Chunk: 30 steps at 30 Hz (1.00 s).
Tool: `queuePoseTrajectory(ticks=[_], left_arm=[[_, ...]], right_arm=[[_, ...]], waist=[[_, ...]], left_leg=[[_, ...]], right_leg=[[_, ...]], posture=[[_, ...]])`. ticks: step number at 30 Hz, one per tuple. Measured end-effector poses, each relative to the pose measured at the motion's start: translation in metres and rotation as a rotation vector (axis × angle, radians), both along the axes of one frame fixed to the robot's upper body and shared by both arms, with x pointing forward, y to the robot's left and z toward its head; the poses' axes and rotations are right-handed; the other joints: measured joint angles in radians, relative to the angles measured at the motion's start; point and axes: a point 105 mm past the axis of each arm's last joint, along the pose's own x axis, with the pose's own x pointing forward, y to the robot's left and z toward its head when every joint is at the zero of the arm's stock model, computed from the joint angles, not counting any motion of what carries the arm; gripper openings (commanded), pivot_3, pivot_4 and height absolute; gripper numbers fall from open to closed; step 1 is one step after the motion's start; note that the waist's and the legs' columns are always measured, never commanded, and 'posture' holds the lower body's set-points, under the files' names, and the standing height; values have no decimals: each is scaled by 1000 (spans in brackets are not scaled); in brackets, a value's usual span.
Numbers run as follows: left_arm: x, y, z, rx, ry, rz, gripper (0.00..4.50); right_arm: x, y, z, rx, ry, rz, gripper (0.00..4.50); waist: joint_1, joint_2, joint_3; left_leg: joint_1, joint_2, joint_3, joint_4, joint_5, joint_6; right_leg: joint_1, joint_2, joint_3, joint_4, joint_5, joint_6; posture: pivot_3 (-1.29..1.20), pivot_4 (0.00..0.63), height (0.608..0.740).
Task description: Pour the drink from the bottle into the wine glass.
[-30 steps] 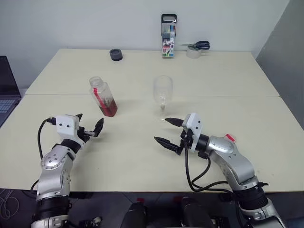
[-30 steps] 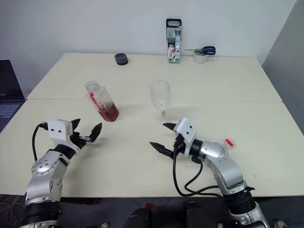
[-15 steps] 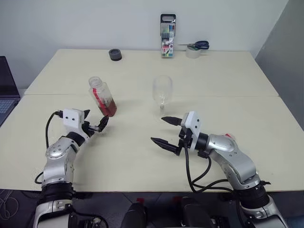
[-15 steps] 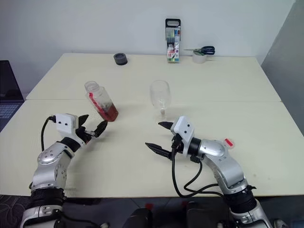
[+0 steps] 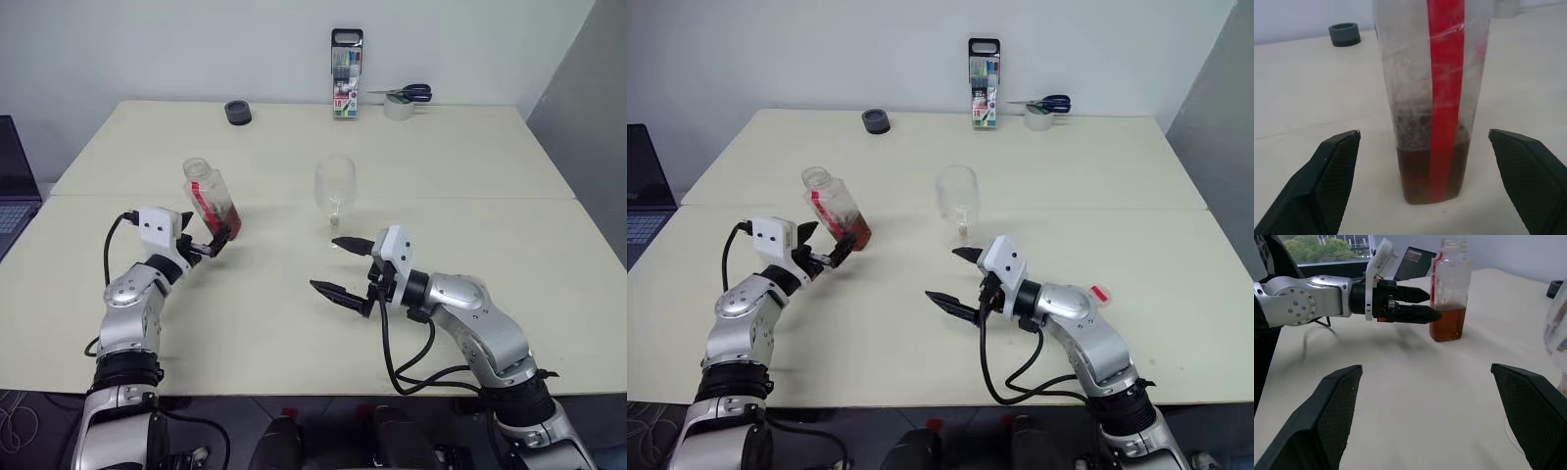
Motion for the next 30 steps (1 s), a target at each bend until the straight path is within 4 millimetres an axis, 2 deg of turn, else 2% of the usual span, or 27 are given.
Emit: queuePoseTrajectory(ticks=[12,17,20,26,28,30], left_arm=[[15,-9,24,13,-52,-6,4500],[17,-8,22,5,-42,4,4500],[20,-10,24,-1,-44,1,3932],[23,-11,29,-11,-53,-3,2048],[23,-11,29,-14,-52,-3,1788],[23,-11,29,-16,-50,-1,1785]], right_arm=[[-2,5,18,40,-20,43,4481],[-5,6,25,64,-14,75,4481],[-4,8,30,66,-30,85,4500],[-5,8,31,68,-31,89,4500],[-4,8,31,67,-31,88,4500],[-4,8,31,66,-31,86,4500]], waist=[[-2,0,0],[-2,0,0],[-2,0,0],[-3,0,0],[-2,0,0],[-3,0,0]], left_leg=[[0,0,0,0,0,0],[0,0,0,0,0,0],[0,0,0,0,0,0],[0,0,0,0,0,0],[0,0,0,0,0,0],[0,0,0,0,0,0]], right_leg=[[0,0,0,0,0,0],[0,0,0,0,0,0],[0,0,0,0,0,0],[0,0,0,0,0,0],[0,0,0,0,0,0],[0,0,0,0,0,0]], posture=[[0,150,740],[0,150,740],[0,150,740],[0,150,740],[0,150,740],[0,150,740]])
